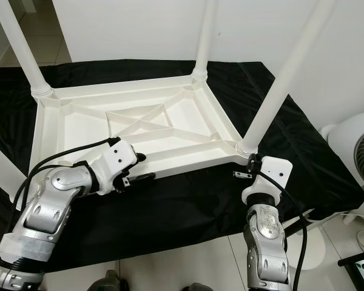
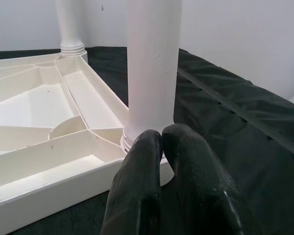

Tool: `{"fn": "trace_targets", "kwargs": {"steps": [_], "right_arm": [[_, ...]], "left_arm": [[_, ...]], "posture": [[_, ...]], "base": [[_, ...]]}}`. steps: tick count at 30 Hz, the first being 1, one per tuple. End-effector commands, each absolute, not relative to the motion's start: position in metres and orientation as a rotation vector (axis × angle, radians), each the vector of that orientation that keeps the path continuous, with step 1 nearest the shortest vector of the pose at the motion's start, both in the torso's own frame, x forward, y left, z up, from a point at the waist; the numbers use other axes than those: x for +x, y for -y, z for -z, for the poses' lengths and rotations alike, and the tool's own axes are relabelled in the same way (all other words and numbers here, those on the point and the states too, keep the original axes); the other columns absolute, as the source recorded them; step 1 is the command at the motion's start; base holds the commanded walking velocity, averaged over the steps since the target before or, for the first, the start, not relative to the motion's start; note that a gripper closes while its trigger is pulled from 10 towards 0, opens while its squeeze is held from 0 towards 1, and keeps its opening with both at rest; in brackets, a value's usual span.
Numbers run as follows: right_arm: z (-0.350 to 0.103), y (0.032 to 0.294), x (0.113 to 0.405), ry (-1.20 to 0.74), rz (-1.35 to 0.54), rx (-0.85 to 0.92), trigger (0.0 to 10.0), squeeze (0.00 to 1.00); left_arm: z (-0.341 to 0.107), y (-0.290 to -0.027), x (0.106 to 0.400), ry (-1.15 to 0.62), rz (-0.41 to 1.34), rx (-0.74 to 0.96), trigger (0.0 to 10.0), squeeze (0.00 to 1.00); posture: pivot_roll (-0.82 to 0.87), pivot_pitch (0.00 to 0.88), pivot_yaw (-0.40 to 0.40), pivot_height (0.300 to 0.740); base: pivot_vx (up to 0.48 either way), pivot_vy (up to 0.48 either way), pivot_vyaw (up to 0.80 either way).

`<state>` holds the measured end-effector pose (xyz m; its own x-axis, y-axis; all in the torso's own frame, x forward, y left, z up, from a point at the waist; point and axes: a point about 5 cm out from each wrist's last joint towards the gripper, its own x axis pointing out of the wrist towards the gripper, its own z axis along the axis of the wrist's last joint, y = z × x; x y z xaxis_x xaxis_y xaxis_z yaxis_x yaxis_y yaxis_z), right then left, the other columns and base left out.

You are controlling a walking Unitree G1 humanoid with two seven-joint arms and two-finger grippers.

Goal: Building children table

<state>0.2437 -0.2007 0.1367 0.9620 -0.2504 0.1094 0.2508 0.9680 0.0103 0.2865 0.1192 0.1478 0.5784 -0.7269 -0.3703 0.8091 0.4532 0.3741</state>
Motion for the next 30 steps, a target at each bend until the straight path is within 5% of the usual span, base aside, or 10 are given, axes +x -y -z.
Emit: {"fn": "trace_targets", "kwargs": {"steps": [1, 25, 26, 30], "right_arm": [[-0.134, 0.202, 0.244, 0.099, 0.254, -0.007, 10.0, 0.00], [-0.133, 0.203, 0.244, 0.097, 0.257, -0.009, 10.0, 0.00], [-0.133, 0.203, 0.244, 0.095, 0.255, -0.010, 10.0, 0.00], [-0.133, 0.202, 0.245, 0.094, 0.250, -0.010, 10.0, 0.00]], "left_arm": [[-0.140, -0.124, 0.285, -0.202, 0.945, 0.557, 10.0, 0.00], [-0.132, -0.184, 0.295, -0.342, 0.847, 0.659, 10.0, 0.00], [-0.133, -0.185, 0.295, -0.342, 0.842, 0.657, 5.1, 0.00], [-0.134, -0.185, 0.297, -0.332, 0.835, 0.648, 4.2, 0.00]], "posture": [[0.06, 0.031, -0.045, 0.740], [0.07, 0.030, -0.043, 0.740], [0.07, 0.032, -0.049, 0.740], [0.07, 0.032, -0.051, 0.740]], "base": [[0.000, 0.000, 0.00], [0.000, 0.000, 0.00], [0.000, 0.000, 0.00], [0.000, 0.000, 0.00]]}}
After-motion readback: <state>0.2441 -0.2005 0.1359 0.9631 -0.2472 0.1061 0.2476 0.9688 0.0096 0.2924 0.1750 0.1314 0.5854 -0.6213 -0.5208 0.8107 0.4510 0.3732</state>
